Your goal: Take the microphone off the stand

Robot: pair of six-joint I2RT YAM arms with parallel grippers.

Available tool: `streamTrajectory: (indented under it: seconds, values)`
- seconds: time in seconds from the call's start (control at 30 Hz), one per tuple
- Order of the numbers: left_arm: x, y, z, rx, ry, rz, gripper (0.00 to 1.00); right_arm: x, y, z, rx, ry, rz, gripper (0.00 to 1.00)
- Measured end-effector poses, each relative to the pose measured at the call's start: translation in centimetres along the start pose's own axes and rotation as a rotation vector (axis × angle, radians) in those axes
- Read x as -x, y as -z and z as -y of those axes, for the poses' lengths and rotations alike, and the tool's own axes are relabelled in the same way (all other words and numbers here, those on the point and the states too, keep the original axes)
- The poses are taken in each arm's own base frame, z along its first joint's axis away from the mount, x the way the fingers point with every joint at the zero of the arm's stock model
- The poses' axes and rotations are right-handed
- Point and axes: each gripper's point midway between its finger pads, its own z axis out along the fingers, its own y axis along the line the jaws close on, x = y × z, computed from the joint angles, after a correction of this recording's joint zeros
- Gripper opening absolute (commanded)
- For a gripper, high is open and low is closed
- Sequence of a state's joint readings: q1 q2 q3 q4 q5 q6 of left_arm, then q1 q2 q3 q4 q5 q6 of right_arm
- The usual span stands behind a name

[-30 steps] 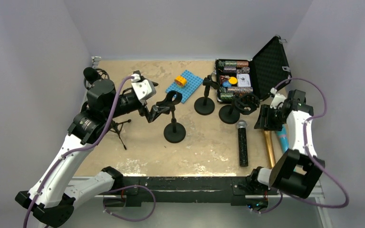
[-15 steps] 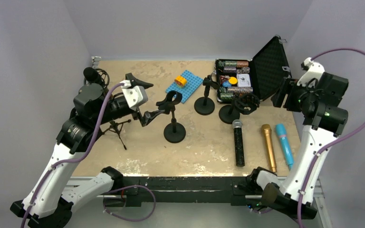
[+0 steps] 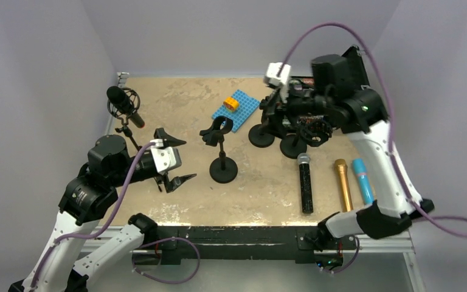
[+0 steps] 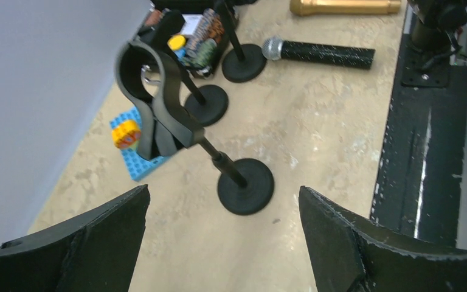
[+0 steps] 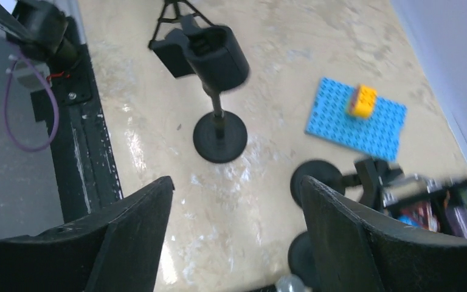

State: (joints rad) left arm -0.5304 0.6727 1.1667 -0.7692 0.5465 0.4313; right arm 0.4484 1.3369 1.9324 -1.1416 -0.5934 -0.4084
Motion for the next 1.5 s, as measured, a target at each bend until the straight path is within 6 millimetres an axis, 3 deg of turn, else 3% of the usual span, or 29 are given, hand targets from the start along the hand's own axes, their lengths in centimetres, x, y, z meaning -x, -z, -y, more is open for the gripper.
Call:
streamTrajectory:
  seconds: [0.17, 0.27, 0.33, 0.57, 0.7, 0.87, 1.0, 1.17, 1.33, 1.5]
  values:
    - [-2.4, -0.2, 1.5, -0.057, 0.052, -0.067, 0.96, 1.4, -7.5, -1.5, 0.18, 0.136, -0.043, 0.83]
    - [-2.6, 0.0, 1.8, -0.062, 0.057, -0.072, 0.96, 2.6, -11.0, -2.3, 0.246, 0.215, -0.035, 0.84]
    - [-2.5, 0.3, 2.0, -0.06, 0.054, -0.068, 0.96, 2.3, -12.8, -3.1, 0.286, 0.252, -0.047, 0.84]
    - [-2.5, 0.4, 2.0, -0.057, 0.05, -0.062, 0.96, -0.7, -16.4, -5.0, 0.394, 0.296, -0.142, 0.76]
    - [-2.8, 0.3, 2.1, -0.063, 0.056, -0.068, 0.96, -1.6, -17.2, -4.8, 0.406, 0.301, -0.169, 0.58]
    - [-2.8, -0.3, 2.0, -0.074, 0.06, -0.067, 0.96, -1.7, -16.9, -4.5, 0.394, 0.324, -0.174, 0.33]
    - [-3.5, -1.7, 1.8, -0.094, 0.063, -0.055, 0.96, -2.3, -15.8, -4.6, 0.387, 0.332, -0.179, 0.21]
    - [-5.5, -5.5, 1.8, -0.152, 0.084, -0.024, 0.92, -4.5, -11.2, -4.2, 0.343, 0.325, -0.183, 0.07]
    - [-6.9, -10.9, 1.3, -0.242, 0.137, -0.004, 0.82, -7.9, -5.8, -3.6, 0.271, 0.327, -0.164, 0.0]
    - [-8.7, -15.6, 2.6, -0.391, 0.179, 0.008, 0.74, -10.8, -2.5, -5.5, 0.23, 0.48, -0.096, 0.0]
